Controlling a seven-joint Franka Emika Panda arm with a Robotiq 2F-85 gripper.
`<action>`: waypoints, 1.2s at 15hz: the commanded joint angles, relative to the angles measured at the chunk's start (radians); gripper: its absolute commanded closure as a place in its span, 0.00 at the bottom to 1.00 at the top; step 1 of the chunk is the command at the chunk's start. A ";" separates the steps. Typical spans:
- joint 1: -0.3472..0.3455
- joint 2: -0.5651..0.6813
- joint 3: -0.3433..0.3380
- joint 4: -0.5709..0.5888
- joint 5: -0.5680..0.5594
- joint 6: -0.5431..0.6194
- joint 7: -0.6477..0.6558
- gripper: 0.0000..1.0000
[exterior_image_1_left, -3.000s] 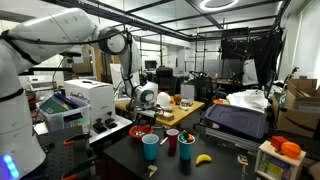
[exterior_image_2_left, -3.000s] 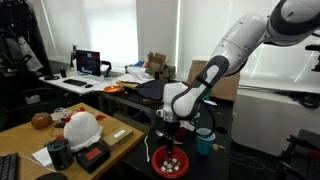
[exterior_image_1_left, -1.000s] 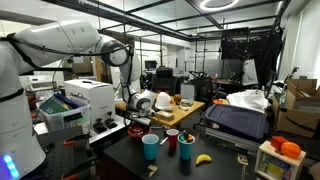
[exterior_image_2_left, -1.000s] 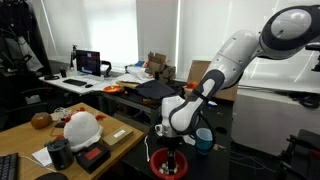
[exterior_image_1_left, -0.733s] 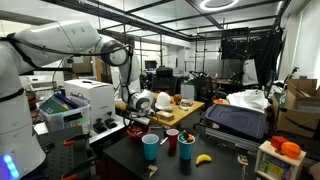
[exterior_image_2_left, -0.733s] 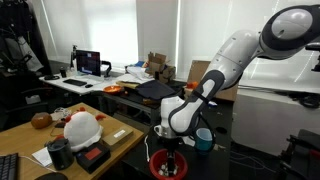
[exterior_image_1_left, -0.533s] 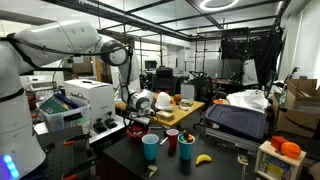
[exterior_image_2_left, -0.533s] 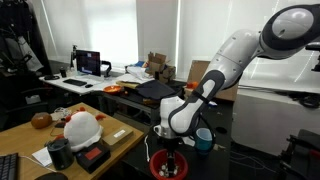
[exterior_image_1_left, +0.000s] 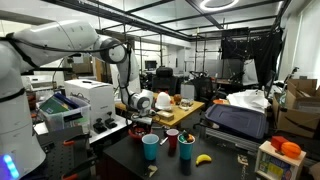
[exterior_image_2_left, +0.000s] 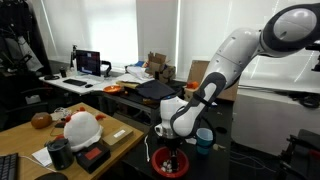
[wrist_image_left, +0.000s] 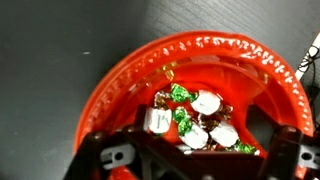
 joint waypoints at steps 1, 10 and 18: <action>0.031 -0.032 -0.044 -0.029 -0.029 0.015 0.038 0.00; 0.087 -0.028 -0.113 -0.034 -0.088 0.077 0.111 0.26; 0.075 -0.030 -0.101 -0.039 -0.081 0.083 0.101 0.86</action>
